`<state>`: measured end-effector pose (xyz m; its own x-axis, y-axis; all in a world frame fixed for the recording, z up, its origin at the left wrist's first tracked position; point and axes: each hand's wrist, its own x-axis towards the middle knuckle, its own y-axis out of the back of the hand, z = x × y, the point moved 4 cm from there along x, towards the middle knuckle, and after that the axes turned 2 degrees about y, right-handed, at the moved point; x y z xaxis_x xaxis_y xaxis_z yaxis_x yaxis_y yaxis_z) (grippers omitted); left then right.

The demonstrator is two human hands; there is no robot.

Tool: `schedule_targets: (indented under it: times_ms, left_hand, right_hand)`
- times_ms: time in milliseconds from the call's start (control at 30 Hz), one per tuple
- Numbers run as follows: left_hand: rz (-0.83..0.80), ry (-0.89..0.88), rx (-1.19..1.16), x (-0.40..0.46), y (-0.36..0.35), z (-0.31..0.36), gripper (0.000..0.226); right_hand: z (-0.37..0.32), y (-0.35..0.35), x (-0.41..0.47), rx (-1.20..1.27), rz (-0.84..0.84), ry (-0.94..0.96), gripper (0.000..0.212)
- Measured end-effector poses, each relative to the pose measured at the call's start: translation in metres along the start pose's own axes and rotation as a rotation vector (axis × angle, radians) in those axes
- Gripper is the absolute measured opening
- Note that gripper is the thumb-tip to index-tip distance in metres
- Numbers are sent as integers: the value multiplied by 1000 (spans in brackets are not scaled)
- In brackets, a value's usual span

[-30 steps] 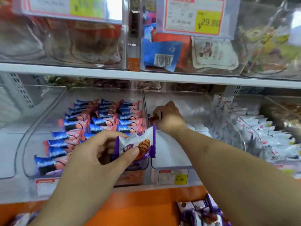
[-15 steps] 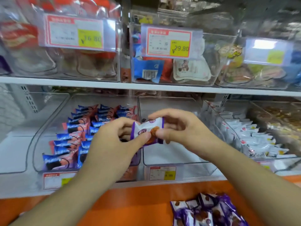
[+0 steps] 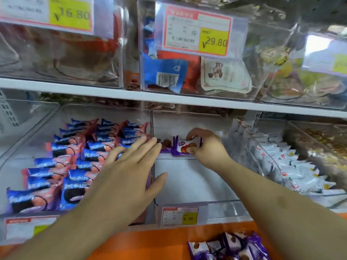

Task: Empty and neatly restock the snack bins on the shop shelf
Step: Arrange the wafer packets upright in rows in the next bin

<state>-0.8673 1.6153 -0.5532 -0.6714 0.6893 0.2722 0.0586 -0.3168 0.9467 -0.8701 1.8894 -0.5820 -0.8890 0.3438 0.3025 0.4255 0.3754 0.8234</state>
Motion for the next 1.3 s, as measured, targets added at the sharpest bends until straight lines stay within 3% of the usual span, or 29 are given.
schedule_targets:
  times_ms: [200, 467, 733, 967, 1167, 1300]
  left_hand:
    - [40, -46, 63, 1, -12, -5, 65]
    - [66, -42, 36, 1, -15, -5, 63]
    - [57, -29, 20, -1, -14, -3, 64]
    - [45, -14, -32, 1, -14, -6, 65]
    - [73, -35, -144, -2, 0, 4, 77]
    - [130, -137, -306, -36, 12, 35, 60]
  right_hand:
    - [24, -41, 36, -149, -77, -11, 27]
    - [23, -42, 37, -352, 154, 155, 30]
    - [24, -36, 36, -388, 109, 136, 36]
    - [13, -5, 18, -243, 172, 48, 34]
    - [-43, 53, -61, -12, 166, 139, 34]
    - [-62, 86, -149, 189, 66, 242, 28]
